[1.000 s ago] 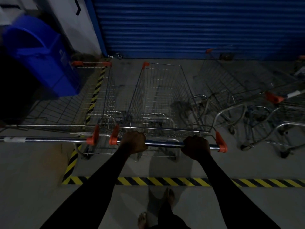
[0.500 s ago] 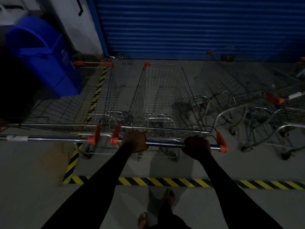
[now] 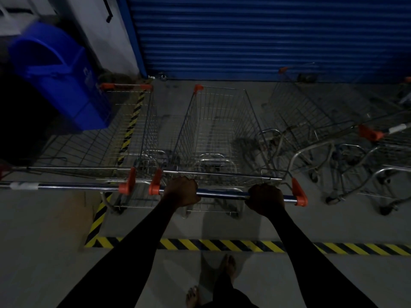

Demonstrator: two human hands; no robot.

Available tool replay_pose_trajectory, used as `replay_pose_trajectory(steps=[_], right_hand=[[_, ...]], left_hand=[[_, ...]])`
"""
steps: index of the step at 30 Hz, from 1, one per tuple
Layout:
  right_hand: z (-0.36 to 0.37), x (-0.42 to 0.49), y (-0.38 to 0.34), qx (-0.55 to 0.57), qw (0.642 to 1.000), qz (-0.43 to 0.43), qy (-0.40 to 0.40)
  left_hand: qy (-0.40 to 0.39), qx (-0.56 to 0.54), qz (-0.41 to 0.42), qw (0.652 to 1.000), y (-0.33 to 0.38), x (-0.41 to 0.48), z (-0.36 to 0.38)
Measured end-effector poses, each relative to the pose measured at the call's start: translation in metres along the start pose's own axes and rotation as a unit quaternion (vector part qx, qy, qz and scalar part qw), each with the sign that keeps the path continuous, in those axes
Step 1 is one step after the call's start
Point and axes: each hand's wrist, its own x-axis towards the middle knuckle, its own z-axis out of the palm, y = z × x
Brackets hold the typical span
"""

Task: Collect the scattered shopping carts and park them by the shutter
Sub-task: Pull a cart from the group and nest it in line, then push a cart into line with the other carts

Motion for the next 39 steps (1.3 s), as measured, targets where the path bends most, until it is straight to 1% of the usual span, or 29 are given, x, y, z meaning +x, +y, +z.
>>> replay_pose_trajectory(steps=[7, 11, 13, 15, 17, 21, 23, 25, 28, 31, 35, 39], right_hand=[[-0.006, -0.001, -0.001, 0.011, 1.000, 0.000, -0.009], [-0.010, -0.002, -0.001, 0.026, 0.999, -0.003, -0.021], [-0.013, -0.004, 0.001, 0.040, 0.999, -0.013, -0.028], [-0.014, -0.005, 0.001, 0.019, 0.999, -0.039, -0.021], [-0.012, -0.010, 0.002, 0.004, 0.999, -0.048, 0.012], [-0.012, -0.028, 0.003, 0.112, 0.988, -0.024, 0.099], [-0.010, -0.036, 0.004, 0.143, 0.981, -0.015, 0.131], [-0.009, -0.046, 0.005, 0.172, 0.974, -0.014, 0.144], [-0.007, -0.060, 0.008, 0.254, 0.951, -0.017, 0.177], [-0.008, -0.071, 0.013, 0.317, 0.929, -0.001, 0.190], [-0.007, -0.082, 0.035, 0.344, 0.915, 0.009, 0.211], [-0.008, -0.087, 0.076, 0.336, 0.912, 0.010, 0.234]], left_hand=[[-0.007, -0.006, -0.005, 1.000, 0.001, 0.000, -0.004], [-0.017, -0.007, 0.005, 1.000, 0.000, -0.002, -0.005], [-0.020, -0.015, 0.016, 1.000, 0.000, -0.003, -0.010], [-0.023, -0.031, 0.026, 0.999, 0.000, -0.004, -0.014], [-0.019, -0.054, 0.029, 0.998, 0.002, -0.008, -0.014], [0.015, -0.089, 0.024, 0.996, 0.011, -0.019, -0.013], [0.043, -0.106, 0.022, 0.993, 0.019, -0.022, -0.013], [0.064, -0.137, 0.025, 0.988, 0.029, -0.024, -0.014], [0.082, -0.203, 0.047, 0.975, 0.050, -0.023, -0.016], [0.092, -0.220, 0.075, 0.968, 0.077, -0.022, -0.023], [0.116, -0.208, 0.115, 0.964, 0.117, -0.016, -0.036], [0.147, -0.201, 0.144, 0.958, 0.165, -0.004, -0.052]])
